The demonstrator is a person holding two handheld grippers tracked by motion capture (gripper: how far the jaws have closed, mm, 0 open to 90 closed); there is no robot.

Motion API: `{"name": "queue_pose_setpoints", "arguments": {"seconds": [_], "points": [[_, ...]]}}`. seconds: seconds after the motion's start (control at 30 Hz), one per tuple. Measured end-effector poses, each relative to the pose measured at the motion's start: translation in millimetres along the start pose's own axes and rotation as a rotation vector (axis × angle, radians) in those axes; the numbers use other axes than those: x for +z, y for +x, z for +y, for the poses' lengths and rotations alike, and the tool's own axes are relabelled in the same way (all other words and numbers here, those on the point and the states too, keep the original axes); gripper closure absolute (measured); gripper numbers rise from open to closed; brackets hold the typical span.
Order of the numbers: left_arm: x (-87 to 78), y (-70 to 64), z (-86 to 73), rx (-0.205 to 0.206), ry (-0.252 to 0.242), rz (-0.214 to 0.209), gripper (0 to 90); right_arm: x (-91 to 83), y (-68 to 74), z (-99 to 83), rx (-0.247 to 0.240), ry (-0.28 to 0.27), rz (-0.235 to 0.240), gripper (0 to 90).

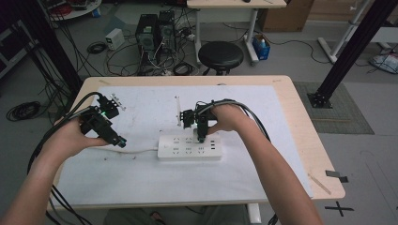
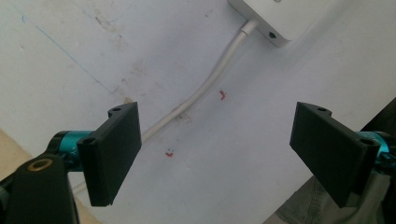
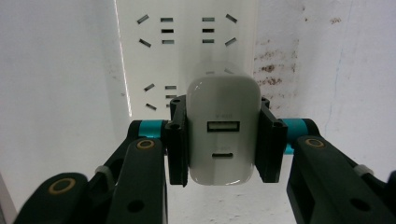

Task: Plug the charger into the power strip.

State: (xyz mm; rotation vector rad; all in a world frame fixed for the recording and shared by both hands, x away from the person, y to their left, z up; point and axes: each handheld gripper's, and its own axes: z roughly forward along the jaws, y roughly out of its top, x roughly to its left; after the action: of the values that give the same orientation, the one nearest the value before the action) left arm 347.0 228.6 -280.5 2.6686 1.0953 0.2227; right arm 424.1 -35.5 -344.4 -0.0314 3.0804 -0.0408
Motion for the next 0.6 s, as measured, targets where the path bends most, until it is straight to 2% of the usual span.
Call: {"name": "queue_pose_setpoints", "arguments": {"seconds": [0.03,0.07,0.17,0.37,0.43,0.47,0.57,0.6], "points": [[1.1,-1.2,-0.2,-0.011,-0.010,0.000,16.5,0.1,-1.2,-0.9,-0.002,0.002,0.003,62.3],[0.7,-1.0,-0.3,-0.004,-0.005,-0.001,16.5,0.9,-0.8,-1.3,0.006,0.013,0.019,62.3],[-0.2,-1.3,-0.4,-0.002,-0.010,-0.002,16.6,4.0,1.9,0.3,-0.023,0.024,0.005,62.3],[0.9,-2.9,0.1,-0.002,-0.009,-0.005,16.5,5.2,1.0,0.0,-0.032,0.022,0.007,62.7],[1.2,-2.5,0.2,0.002,-0.003,-0.006,16.5,12.0,1.7,0.8,-0.046,0.037,0.001,62.8],[2.6,-3.3,-0.4,-0.008,-0.009,-0.009,16.5,12.7,2.4,2.2,-0.031,0.038,-0.001,62.8],[4.2,-1.5,-0.7,-0.001,0.006,-0.009,16.6,12.8,0.9,-0.6,-0.031,0.025,0.008,62.9],[5.6,-1.6,-0.9,-0.011,-0.001,-0.011,16.5,12.9,0.1,-1.4,-0.027,0.020,0.014,63.0]]}}
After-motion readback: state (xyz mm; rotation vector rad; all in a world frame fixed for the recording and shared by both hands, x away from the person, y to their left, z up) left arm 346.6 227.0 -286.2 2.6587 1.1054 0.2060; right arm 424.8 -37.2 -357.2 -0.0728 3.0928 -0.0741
